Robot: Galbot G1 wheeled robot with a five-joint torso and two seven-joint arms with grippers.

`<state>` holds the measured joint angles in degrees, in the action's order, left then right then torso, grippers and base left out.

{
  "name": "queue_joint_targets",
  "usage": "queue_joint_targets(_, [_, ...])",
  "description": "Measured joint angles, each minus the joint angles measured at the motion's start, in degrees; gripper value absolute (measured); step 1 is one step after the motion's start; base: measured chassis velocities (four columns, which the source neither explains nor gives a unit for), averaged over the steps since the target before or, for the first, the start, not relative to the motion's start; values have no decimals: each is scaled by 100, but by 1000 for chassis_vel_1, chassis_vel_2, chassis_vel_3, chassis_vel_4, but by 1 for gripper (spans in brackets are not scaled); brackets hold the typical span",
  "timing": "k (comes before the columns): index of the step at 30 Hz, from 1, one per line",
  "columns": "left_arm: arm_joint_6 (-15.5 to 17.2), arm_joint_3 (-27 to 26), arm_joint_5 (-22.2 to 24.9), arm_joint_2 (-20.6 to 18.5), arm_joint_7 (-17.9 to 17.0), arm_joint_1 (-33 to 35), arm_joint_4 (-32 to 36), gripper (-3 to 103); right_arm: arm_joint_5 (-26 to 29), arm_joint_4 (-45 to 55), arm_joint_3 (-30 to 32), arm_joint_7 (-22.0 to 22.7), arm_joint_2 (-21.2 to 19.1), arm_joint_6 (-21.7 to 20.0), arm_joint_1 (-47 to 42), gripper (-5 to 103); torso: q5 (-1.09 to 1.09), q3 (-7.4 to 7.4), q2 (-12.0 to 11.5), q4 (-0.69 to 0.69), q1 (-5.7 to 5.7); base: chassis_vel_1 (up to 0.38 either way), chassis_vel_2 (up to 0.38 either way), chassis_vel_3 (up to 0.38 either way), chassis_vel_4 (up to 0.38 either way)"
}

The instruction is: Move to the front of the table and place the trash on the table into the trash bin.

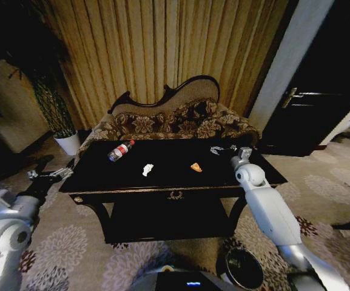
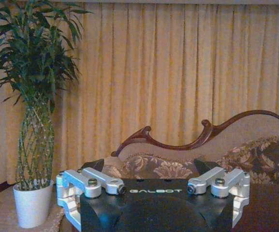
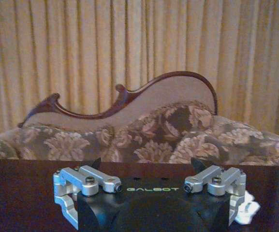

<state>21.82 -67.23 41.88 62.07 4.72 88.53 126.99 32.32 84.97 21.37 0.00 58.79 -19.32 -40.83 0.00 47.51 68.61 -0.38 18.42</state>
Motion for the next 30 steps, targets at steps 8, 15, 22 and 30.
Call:
queue_joint_targets(8, [-160,-225,83,-17,92,170,-13,100,-65,-887,-350,0,-202,48,706,100,0,0,0,1,0,0,0,0,0])
queue_joint_targets(15, [-256,-257,86,16,120,234,-10,100,-115,-1283,-545,0,-195,58,986,100,-1,0,0,1,0,0,0,0,0])
queue_joint_targets(22, [-278,-326,106,-6,127,252,4,100,-265,-1705,-637,0,-150,147,1136,100,0,0,0,0,0,0,0,0,0])
queue_joint_targets(30, [-337,-306,113,-1,144,247,-40,100,-443,-1989,-549,0,-240,178,1054,100,0,0,0,0,0,0,0,0,0])
